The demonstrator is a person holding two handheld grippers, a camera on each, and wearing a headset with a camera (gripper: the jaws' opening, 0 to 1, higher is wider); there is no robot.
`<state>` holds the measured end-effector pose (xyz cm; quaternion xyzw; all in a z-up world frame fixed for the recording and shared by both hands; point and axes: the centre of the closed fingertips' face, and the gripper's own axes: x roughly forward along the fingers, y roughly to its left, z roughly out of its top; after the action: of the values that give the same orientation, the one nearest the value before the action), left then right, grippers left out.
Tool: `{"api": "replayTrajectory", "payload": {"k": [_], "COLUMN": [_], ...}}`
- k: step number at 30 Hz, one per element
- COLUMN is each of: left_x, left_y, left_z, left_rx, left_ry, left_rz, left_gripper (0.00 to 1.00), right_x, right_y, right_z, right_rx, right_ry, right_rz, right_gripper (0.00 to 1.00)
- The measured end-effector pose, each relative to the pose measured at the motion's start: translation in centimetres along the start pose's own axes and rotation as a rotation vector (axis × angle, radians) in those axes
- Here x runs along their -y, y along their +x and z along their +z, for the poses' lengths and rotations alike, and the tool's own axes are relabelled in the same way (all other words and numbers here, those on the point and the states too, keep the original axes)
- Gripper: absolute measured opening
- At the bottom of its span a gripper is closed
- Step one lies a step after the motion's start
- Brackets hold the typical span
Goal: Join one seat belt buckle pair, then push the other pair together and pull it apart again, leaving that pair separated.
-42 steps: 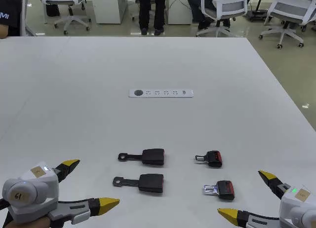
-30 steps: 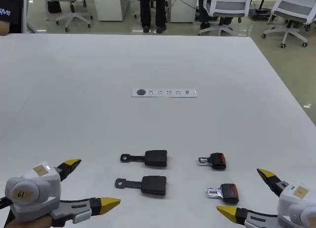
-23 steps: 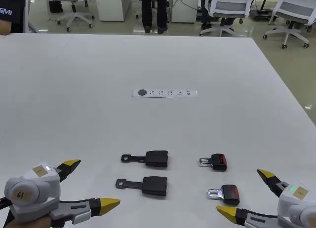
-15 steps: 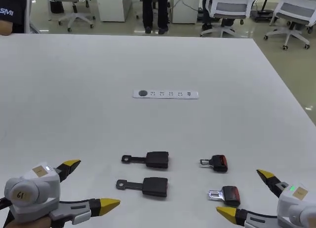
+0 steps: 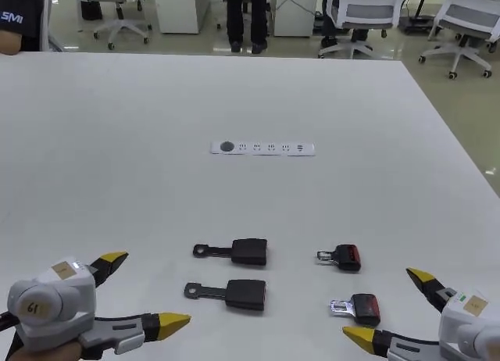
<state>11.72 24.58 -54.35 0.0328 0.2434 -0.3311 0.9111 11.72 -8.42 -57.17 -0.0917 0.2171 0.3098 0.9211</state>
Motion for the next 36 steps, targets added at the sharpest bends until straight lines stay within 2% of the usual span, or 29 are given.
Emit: {"api": "replayTrajectory", "payload": {"k": [21, 36], "left_x": [0.16, 0.45], "left_y": [0.24, 0.62], "left_z": [-0.27, 0.33], "left_rx": [-0.007, -0.003], "left_ry": [0.006, 0.029], "left_rz": [-0.012, -0.017], "left_gripper": [1.00, 1.00], "right_x": [-0.04, 0.48], "right_y": [-0.77, -0.85], "right_z": [-0.39, -0.23], "right_rx": [-0.003, -0.002], "right_ry": [0.010, 0.007], "right_rz": [-0.011, -0.014], "right_gripper": [0.96, 0.96]}}
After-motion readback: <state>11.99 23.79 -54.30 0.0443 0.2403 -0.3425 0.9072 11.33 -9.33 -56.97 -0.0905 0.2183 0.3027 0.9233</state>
